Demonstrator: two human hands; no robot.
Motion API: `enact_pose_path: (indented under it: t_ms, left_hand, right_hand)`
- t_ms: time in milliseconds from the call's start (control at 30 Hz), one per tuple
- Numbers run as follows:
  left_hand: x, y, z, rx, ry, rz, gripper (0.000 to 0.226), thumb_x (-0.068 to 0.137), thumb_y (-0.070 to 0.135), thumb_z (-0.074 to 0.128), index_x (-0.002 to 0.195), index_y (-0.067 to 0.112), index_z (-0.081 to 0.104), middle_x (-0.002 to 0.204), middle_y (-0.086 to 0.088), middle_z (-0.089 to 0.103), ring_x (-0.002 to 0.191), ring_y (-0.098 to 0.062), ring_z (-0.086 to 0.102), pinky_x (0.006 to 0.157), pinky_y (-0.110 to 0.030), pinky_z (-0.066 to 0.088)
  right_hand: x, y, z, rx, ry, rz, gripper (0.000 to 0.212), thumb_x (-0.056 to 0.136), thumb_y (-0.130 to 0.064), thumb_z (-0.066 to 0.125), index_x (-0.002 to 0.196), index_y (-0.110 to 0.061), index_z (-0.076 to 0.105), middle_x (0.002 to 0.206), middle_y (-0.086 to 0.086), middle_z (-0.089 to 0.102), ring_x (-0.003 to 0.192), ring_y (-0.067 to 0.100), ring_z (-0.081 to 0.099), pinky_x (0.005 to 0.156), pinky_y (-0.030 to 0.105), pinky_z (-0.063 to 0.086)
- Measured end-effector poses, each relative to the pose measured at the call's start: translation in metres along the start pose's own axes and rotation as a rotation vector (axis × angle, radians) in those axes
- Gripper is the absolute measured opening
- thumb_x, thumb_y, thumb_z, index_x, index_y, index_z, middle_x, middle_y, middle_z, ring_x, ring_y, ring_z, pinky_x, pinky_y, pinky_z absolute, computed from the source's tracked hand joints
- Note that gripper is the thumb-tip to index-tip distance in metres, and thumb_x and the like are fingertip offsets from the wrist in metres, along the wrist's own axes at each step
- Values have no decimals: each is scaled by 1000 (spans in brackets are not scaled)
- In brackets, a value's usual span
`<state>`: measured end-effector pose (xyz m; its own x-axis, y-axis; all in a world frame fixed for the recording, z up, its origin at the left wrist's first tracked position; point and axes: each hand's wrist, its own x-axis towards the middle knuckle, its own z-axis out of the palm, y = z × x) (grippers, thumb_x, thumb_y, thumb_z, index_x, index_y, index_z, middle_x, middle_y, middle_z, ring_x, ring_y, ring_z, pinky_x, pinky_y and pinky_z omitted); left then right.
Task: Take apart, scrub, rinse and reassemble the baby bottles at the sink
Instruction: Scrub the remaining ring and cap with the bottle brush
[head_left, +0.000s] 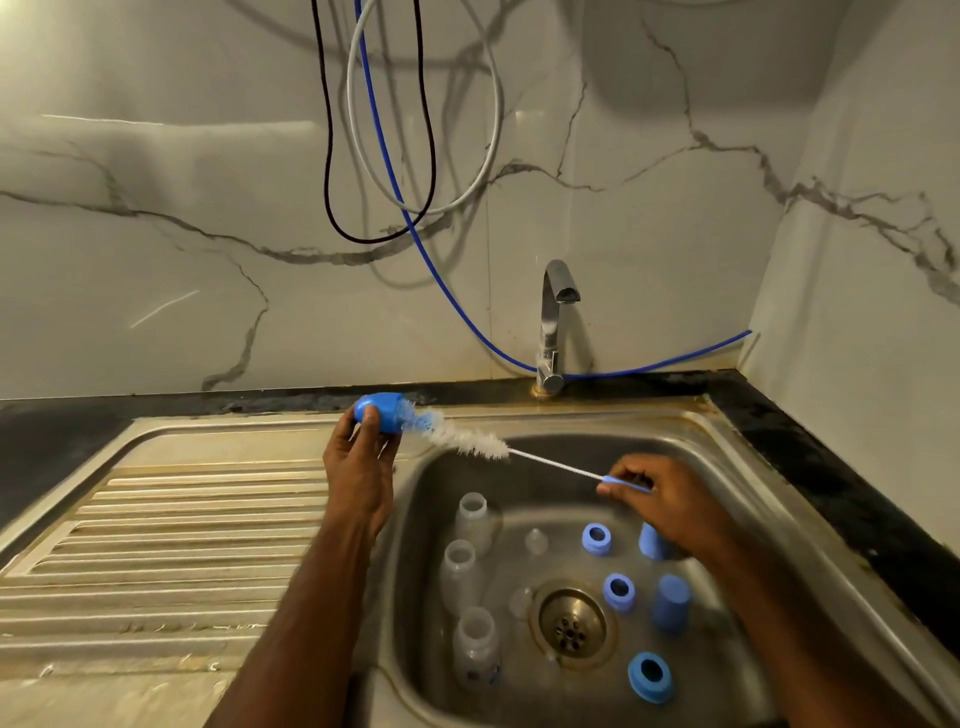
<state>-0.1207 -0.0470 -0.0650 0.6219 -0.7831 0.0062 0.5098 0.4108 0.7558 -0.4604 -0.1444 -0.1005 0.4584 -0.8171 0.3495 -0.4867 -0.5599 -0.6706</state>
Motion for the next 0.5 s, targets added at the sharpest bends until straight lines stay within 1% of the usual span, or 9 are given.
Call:
enact_pose_path:
  t_ms: [33,100,167,200,233,300,367,433,500]
  left_hand:
    - [0,-1,0,34,-3,19,38,94,18,62,132,14,58,131,-15,64,115,-28,68,87,-37,62]
    - [2,-3,0,91,-29,66,33,99,11,58,131,17,59,126,-9,65,114,-25,69,83,-32,62]
    - [3,-1,1,90,-68,66,33,98,9,58,128,21,61,128,-7,63,117,-27,67,89,-35,61]
    - [2,0,2,64,-87,45,34,95,12,60,127,22,62,129,-7,62,118,-28,66,91,-37,60]
    - [1,2,2,36,-108,25,37,90,15,61,127,22,61,130,-9,62,118,-29,65,92,-37,60]
    - [1,5,1,0,-127,0,42,86,18,61,129,20,61,132,-11,61,118,-30,65,93,-38,59]
    - [2,6,-2,-51,-95,-9,39,94,14,57,132,17,60,135,-14,61,121,-32,64,94,-40,59]
    - [4,4,-4,-104,-56,-32,38,100,12,53,138,14,57,138,-16,60,123,-33,63,95,-40,59]
    - [3,2,-3,-159,-44,-75,38,100,14,53,137,13,57,135,-18,61,124,-34,62,94,-40,59]
  right_hand:
    - [1,2,0,-36,28,2,12,91,-41,69,81,-34,70,72,-9,67,70,10,63,71,38,53]
    - [1,2,-1,-63,25,35,28,93,-53,59,77,-33,71,68,-9,67,66,7,62,69,37,51]
    - [-2,-6,-3,71,-71,118,48,89,-64,52,65,-26,69,54,-1,58,52,7,52,57,33,44]
    - [-3,-10,-4,169,-141,168,55,89,-64,53,59,-21,66,46,-1,48,46,7,43,51,27,37]
    - [-5,-15,-5,253,-202,203,56,93,-59,57,56,-17,64,44,-3,41,42,6,36,48,21,32]
    - [-8,-17,-6,376,-227,220,39,95,-33,65,64,-9,63,44,-4,37,40,5,29,44,15,28]
    - [-8,-13,-8,434,-155,205,20,91,-14,71,76,-3,62,46,-2,40,41,5,31,45,17,28]
    - [-6,-9,-10,436,-107,217,15,90,-10,70,79,0,66,47,-1,44,44,6,35,48,19,32]
    - [-7,-10,-7,445,-138,218,20,93,-12,67,76,-1,69,46,0,45,44,6,37,49,17,33]
